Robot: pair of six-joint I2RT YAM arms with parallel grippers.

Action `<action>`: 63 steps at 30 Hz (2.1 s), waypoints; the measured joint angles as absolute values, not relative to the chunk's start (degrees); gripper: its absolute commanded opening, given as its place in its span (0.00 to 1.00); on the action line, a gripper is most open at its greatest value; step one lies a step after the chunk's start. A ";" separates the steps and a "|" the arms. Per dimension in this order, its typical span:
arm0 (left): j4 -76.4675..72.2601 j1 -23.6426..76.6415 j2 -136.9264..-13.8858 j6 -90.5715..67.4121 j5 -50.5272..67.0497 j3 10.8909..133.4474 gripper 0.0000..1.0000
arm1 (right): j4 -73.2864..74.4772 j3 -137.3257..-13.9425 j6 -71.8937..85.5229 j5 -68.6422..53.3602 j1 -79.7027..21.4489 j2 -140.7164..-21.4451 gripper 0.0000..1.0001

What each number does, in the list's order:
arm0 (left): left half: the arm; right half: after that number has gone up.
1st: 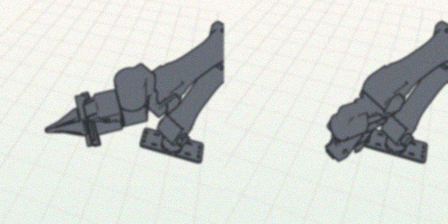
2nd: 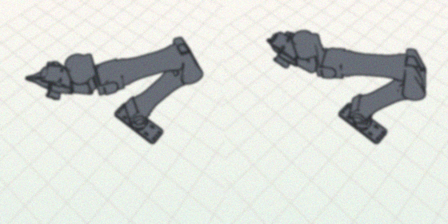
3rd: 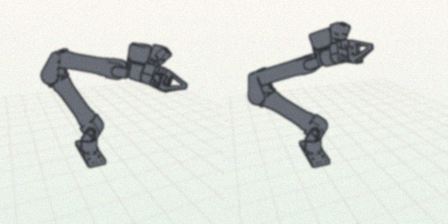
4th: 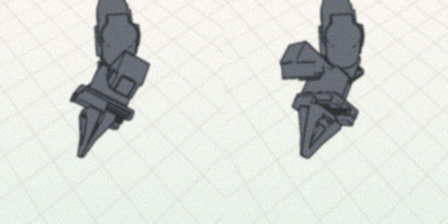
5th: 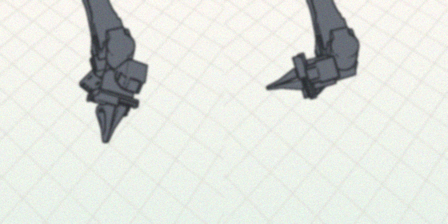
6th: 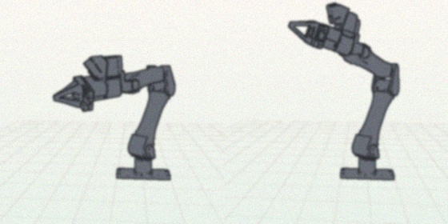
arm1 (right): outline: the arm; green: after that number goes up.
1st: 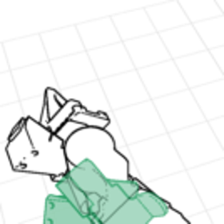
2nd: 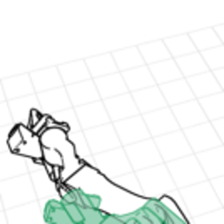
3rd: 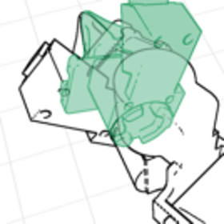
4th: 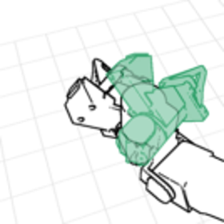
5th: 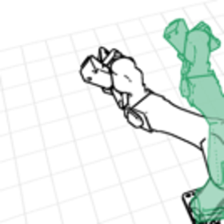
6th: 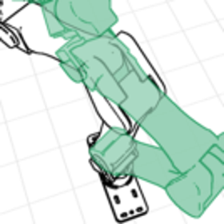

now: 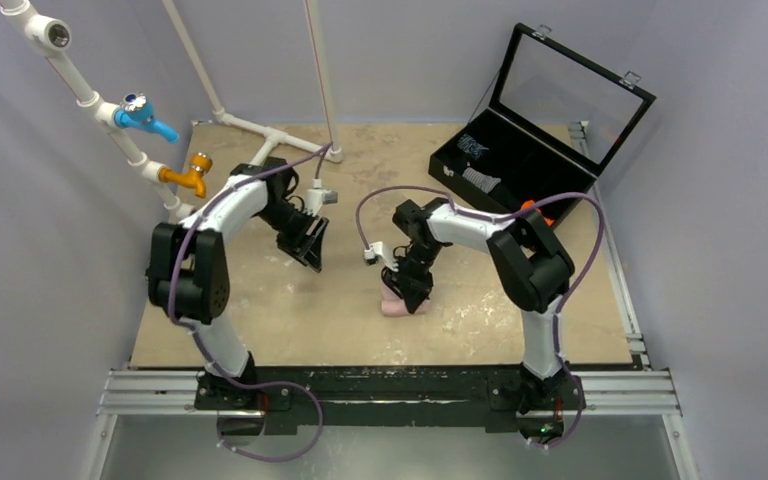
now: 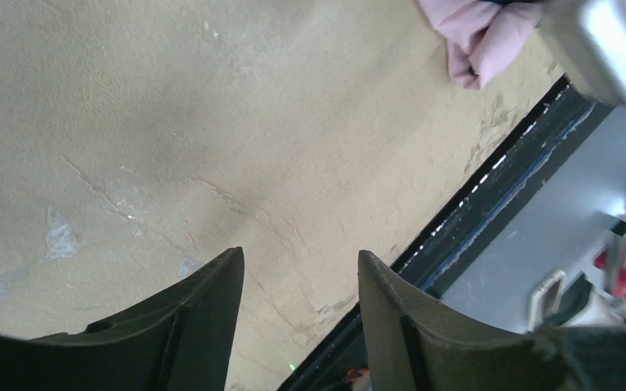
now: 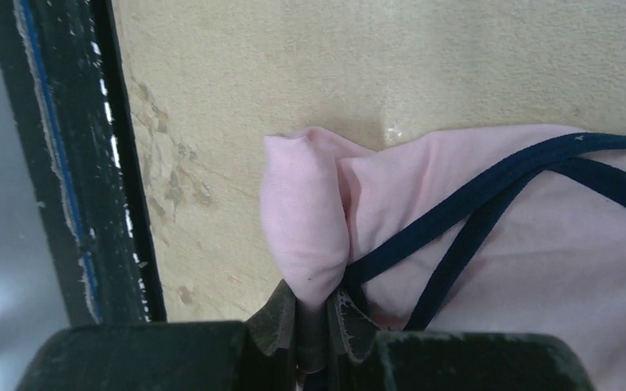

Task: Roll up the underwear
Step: Roll the underwear to the center of the board.

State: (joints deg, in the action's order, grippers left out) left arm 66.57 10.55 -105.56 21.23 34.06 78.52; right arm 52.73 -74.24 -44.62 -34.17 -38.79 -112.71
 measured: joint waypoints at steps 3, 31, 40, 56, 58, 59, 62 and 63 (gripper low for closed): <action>61.08 10.63 -96.60 19.84 33.32 72.73 0.57 | 57.91 -79.33 -46.17 -36.97 -37.50 -117.47 0.01; 29.98 51.13 -89.95 21.63 16.01 57.65 0.58 | 82.65 -100.38 -55.11 -50.54 -32.56 -139.22 0.10; 24.95 56.10 -94.63 22.33 9.17 58.83 0.55 | 82.65 -100.36 -55.09 -50.54 -32.56 -139.22 0.10; 22.83 57.39 -99.77 21.98 5.54 60.27 0.19 | 82.56 -100.27 -54.33 -50.59 -32.51 -139.22 0.19; 22.72 57.36 -99.98 21.87 5.50 60.29 0.09 | 82.56 -100.27 -54.17 -50.59 -32.53 -139.24 0.20; 22.70 57.34 -100.07 21.71 5.52 60.34 0.04 | 82.59 -100.27 -54.11 -50.57 -32.53 -139.22 0.21; 22.74 57.32 -100.22 21.58 5.76 60.49 0.00 | 82.70 -100.12 -53.80 -50.61 -32.51 -139.22 0.27; 22.76 57.34 -100.27 21.56 5.82 60.55 0.00 | 82.74 -100.07 -53.65 -50.63 -32.49 -139.22 0.29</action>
